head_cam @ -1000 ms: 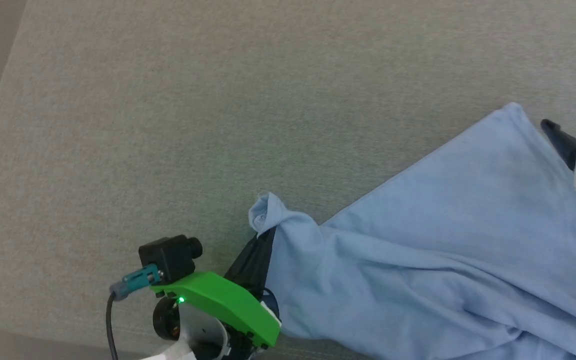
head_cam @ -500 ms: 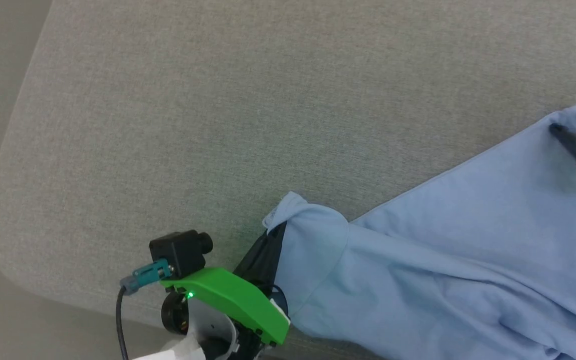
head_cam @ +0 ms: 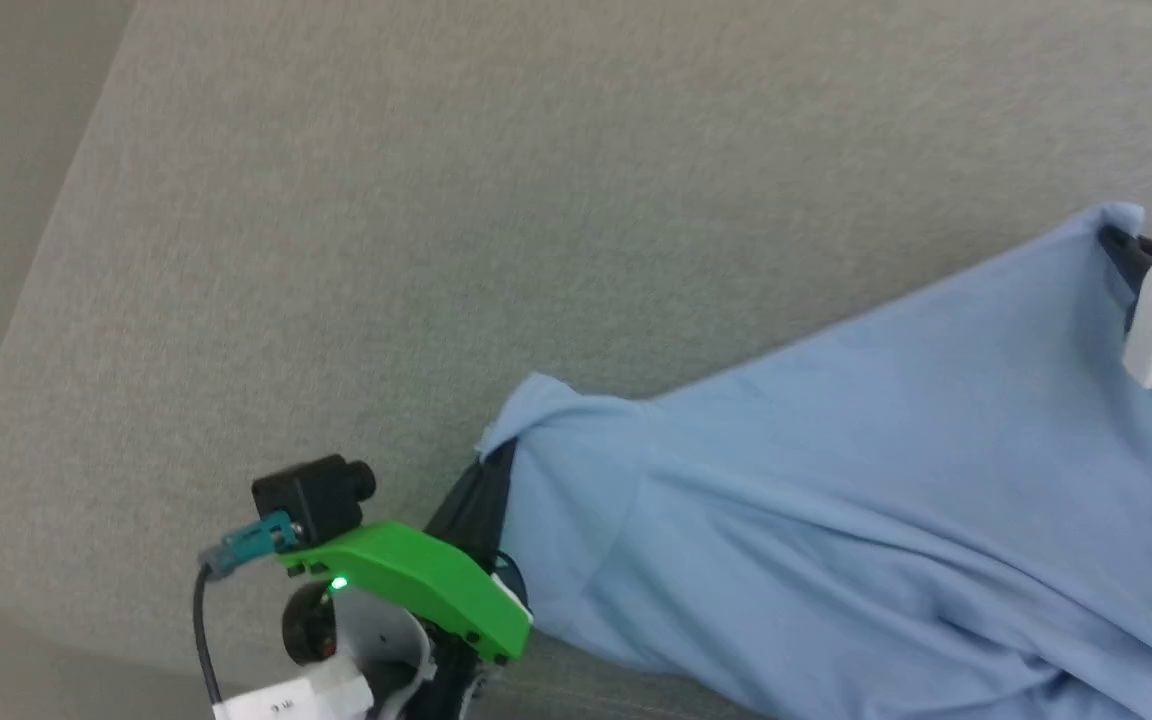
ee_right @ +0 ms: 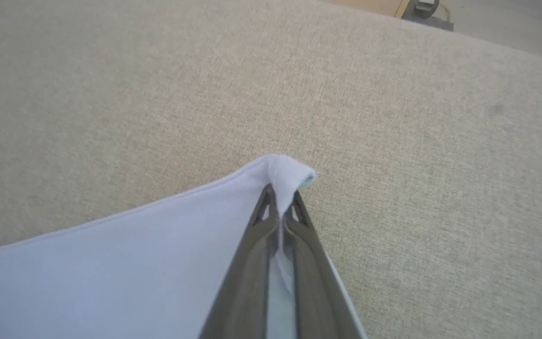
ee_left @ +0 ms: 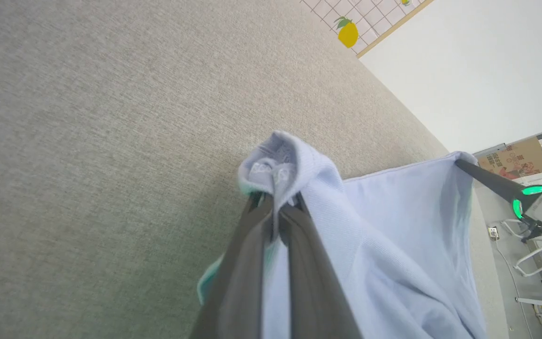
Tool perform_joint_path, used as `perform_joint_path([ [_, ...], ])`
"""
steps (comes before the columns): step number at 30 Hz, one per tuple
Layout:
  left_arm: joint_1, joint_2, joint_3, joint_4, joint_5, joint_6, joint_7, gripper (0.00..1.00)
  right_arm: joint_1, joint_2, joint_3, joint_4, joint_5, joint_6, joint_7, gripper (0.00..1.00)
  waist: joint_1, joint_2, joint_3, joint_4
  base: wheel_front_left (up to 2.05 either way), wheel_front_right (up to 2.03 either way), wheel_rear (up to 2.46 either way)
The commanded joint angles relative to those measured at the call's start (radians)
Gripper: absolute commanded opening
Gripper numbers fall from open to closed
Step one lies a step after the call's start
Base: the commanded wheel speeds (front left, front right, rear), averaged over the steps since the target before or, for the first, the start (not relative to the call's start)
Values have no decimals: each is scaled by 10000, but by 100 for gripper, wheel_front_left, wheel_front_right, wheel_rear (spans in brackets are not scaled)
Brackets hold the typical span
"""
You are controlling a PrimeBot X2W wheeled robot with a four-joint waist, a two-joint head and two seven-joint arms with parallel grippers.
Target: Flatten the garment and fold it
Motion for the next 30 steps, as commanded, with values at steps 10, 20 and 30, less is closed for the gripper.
perform_joint_path([
  [10, -2510, 1027, 868, 901, 461, -381, 126, 0, 400, 1254, -1144, -1241, -325, -13, -1869, 0, -1, 0, -3119, -1956, 0, 0, 0],
  [20, -5495, 1757, 1044, 1871, 1168, -777, 511, 0, -656, 1642, -1163, -2026, -913, -13, -1884, 0, -1, 0, -3696, -2434, 0, 0, 0],
  [30, -9344, 1936, 708, 3929, 1801, -1180, 1389, 0, -3214, 1748, -163, -1121, -1246, -13, -1476, 0, -1, 0, -3154, -2770, 0, 0, 0],
])
